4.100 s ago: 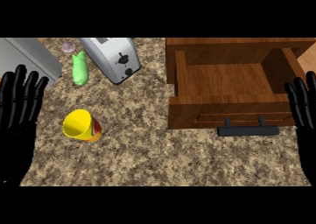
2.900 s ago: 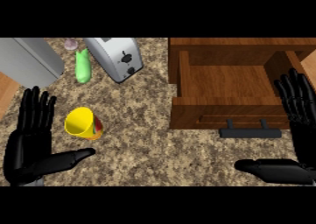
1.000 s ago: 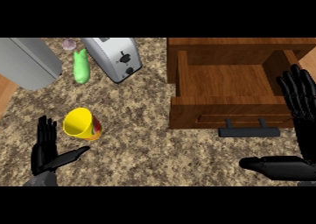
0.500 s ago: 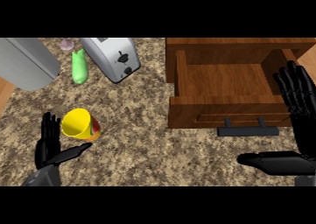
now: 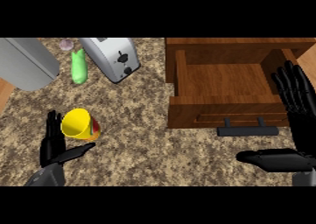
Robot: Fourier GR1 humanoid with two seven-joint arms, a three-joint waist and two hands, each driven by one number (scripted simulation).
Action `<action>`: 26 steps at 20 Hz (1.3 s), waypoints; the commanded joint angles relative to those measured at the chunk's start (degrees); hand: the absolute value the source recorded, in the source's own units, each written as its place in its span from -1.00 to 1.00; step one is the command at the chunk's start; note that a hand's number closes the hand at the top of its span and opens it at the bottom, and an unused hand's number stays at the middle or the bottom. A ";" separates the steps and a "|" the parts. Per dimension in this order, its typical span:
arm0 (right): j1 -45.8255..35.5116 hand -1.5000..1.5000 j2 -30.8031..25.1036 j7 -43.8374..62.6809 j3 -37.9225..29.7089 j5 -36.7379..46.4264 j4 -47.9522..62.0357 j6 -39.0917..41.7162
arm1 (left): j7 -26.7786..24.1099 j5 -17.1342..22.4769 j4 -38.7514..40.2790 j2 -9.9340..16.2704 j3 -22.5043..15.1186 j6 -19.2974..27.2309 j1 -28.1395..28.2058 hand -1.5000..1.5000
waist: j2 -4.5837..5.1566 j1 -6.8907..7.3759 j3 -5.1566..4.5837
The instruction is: Pick up the cup, place it into the drawer and close the drawer
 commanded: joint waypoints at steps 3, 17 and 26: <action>-0.12 -1.00 -0.02 1.26 0.50 0.68 -1.49 -0.30 | -2.10 0.05 -0.45 -1.53 -0.50 -5.22 -2.77 -1.00 | -0.02 -0.07 0.00; 0.39 -1.00 -0.22 0.00 0.42 0.28 0.30 0.76 | -2.91 1.52 -3.84 -3.06 -1.17 -18.27 -2.28 1.00 | -0.02 0.00 -0.01; -0.83 -1.00 0.37 1.35 0.61 0.50 -0.78 -0.29 | -5.58 1.52 -5.54 -1.13 -1.04 -17.74 -1.22 1.00 | 0.02 -0.11 -0.04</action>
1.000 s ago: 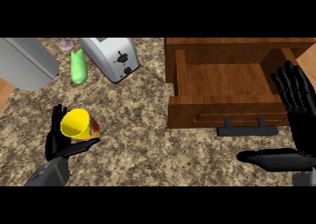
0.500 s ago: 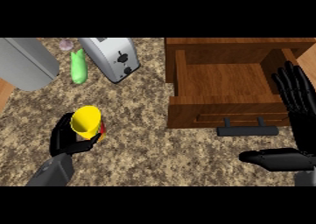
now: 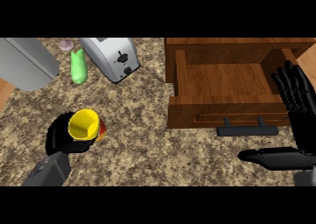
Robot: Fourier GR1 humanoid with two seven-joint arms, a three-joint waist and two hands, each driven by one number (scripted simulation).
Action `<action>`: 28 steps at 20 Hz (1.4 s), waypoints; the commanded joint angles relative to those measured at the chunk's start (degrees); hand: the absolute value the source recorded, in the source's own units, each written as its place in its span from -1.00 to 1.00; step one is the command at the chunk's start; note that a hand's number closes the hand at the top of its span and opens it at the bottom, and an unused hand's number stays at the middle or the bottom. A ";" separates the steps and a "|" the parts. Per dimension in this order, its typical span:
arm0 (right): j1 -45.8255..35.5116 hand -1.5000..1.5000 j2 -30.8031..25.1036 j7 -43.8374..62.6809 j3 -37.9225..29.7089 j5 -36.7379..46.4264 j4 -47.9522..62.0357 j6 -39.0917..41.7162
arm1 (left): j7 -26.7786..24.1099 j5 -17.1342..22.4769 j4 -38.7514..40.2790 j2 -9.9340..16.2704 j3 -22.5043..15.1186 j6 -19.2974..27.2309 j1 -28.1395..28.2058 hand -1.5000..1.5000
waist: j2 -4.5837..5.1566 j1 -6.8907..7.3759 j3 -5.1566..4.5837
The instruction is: Pick up the cup, place it into the drawer and close the drawer
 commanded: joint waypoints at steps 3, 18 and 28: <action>2.05 -1.00 -0.84 -1.92 -1.43 -0.81 0.49 1.12 | -9.47 -0.18 -3.09 -0.28 -0.49 -5.58 0.48 1.00 | -0.14 0.10 0.05; 2.32 -1.00 -0.67 0.78 -2.54 -0.92 -2.57 -0.28 | 9.62 -1.45 -29.67 -7.35 -9.74 5.90 -7.65 1.00 | -1.05 1.74 0.28; 2.08 -1.00 -0.74 -0.37 -2.47 -0.91 -0.58 0.62 | 33.45 -2.65 -45.87 -10.37 -15.58 16.56 -18.01 1.00 | -0.69 1.22 0.21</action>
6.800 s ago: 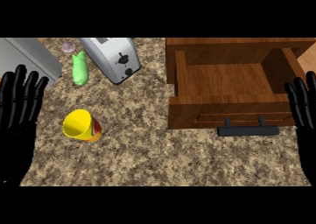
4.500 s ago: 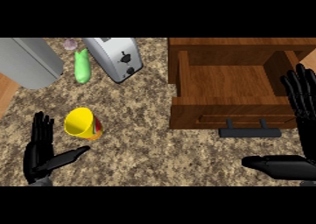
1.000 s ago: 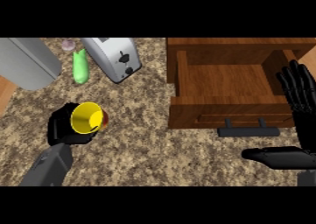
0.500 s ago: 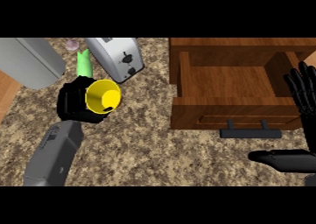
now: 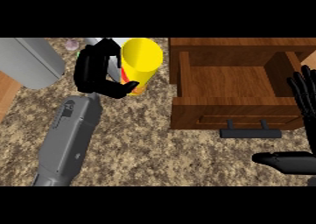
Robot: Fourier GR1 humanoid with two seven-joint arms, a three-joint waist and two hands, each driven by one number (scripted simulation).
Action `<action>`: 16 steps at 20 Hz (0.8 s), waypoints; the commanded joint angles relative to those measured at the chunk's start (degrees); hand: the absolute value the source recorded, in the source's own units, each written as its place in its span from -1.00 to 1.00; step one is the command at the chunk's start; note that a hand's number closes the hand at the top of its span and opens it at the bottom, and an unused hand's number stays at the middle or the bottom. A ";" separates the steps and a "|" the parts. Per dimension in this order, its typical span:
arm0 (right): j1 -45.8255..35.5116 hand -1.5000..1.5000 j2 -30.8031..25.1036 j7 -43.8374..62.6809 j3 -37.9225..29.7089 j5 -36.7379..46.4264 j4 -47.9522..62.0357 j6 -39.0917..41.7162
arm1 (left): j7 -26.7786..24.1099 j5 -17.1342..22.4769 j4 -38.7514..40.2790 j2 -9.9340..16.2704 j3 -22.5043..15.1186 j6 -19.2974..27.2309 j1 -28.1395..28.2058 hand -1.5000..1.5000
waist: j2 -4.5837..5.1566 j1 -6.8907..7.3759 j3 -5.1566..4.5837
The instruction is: Pick up the cup, place it into the drawer and close the drawer
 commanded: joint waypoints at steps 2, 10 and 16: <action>-1.47 -1.00 -0.02 3.93 0.20 -0.66 -2.66 -0.76 | 9.09 -2.00 -5.13 -2.12 -4.06 6.41 -6.04 1.00 | 0.14 -0.44 -0.06; -0.30 -1.00 -0.89 -2.37 -1.20 -1.01 1.66 1.62 | 15.11 0.70 6.00 -2.19 -8.63 18.16 -22.42 1.00 | 0.51 -1.58 -0.03; 0.21 -1.00 -0.49 -1.21 0.22 -0.84 0.07 2.14 | 13.70 7.87 17.85 -2.20 -13.64 22.52 -28.87 1.00 | 0.73 -2.88 -0.03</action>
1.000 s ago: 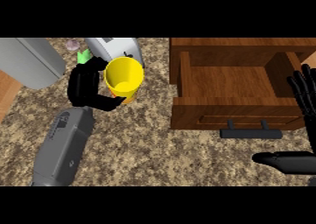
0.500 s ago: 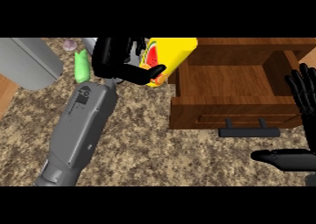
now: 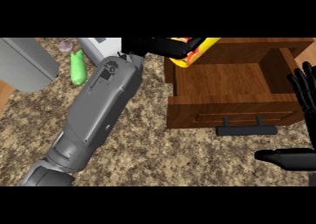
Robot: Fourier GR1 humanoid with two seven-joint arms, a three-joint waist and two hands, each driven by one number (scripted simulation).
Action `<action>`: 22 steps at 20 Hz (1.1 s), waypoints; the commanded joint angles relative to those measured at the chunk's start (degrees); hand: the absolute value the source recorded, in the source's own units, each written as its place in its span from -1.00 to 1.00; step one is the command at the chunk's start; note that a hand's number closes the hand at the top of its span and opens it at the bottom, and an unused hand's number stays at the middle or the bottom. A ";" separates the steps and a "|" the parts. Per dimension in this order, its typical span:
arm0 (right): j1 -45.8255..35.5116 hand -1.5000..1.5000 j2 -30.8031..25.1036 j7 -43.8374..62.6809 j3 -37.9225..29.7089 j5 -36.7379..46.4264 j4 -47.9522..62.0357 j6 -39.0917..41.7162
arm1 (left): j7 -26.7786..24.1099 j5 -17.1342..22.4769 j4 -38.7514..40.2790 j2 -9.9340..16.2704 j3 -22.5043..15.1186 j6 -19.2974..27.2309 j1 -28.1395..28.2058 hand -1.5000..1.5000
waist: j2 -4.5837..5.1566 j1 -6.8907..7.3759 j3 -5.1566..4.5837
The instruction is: Pick up the cup, place it into the drawer and close the drawer
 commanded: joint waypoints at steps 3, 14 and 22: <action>-3.79 -1.00 -1.11 3.07 -1.27 -1.56 0.36 -0.33 | 0.11 7.39 9.68 -0.06 -4.98 5.79 -7.57 1.00 | 0.22 -0.91 0.01; -0.47 -1.00 -0.46 2.67 -0.13 -1.94 -2.47 0.94 | -4.42 13.80 21.31 -0.06 -13.64 4.41 -10.04 1.00 | 0.35 -1.39 0.01; -0.79 -1.00 -2.28 -0.02 -2.35 -3.12 0.84 2.76 | -0.56 17.24 20.84 -0.06 -27.48 10.27 -7.91 -1.00 | 0.48 -2.72 0.06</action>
